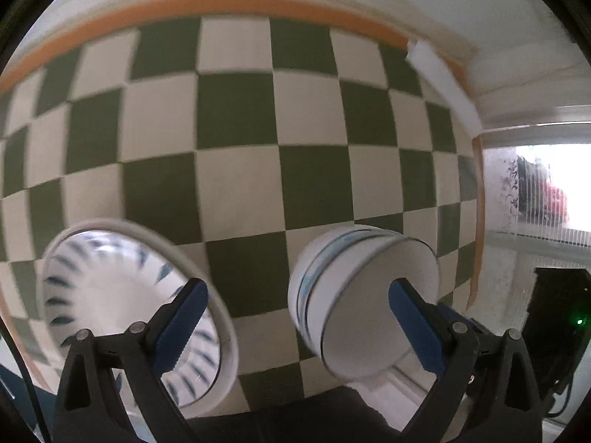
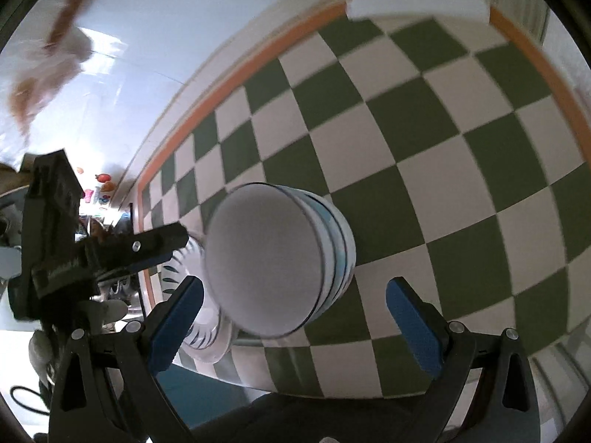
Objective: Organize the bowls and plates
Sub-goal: 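Grasp the nested bowl stack rim with the right gripper and lift it, then carry the bowl stack with the right gripper over the plate stack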
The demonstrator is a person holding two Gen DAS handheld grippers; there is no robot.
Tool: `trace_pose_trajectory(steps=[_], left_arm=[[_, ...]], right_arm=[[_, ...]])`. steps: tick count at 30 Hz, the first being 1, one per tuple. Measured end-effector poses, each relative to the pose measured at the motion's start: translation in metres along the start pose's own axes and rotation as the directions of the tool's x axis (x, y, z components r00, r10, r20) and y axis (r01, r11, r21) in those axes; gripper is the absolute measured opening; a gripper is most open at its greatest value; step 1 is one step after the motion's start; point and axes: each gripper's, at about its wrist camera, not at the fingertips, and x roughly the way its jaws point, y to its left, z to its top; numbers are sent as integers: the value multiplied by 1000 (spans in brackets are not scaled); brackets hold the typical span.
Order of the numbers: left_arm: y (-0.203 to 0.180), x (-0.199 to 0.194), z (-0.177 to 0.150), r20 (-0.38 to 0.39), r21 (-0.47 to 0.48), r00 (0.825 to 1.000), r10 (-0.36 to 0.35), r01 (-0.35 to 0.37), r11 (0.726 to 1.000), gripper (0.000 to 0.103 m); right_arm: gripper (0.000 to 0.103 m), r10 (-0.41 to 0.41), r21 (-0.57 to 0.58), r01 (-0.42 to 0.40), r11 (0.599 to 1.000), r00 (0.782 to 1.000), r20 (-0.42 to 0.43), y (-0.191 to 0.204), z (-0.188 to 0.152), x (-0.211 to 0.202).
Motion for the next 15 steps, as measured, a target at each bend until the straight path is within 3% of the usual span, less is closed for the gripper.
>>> trace_pose_trajectory(steps=[4, 8, 10, 15], left_arm=[[-2, 30, 11, -77, 31, 997, -32, 35, 999, 95], [-6, 49, 15, -133, 57, 990, -41, 49, 997, 63], [-10, 56, 16, -154, 80, 986, -57, 70, 994, 59], [-15, 62, 18, -158, 96, 981, -113, 129, 987, 59]], right_arm=[[101, 79, 63, -74, 995, 994, -73, -19, 10, 35], [91, 161, 114, -148, 983, 980, -116, -34, 16, 63], [78, 166, 119, -150, 981, 976, -142, -38, 18, 76], [62, 180, 138, -153, 979, 962, -204, -45, 22, 104]])
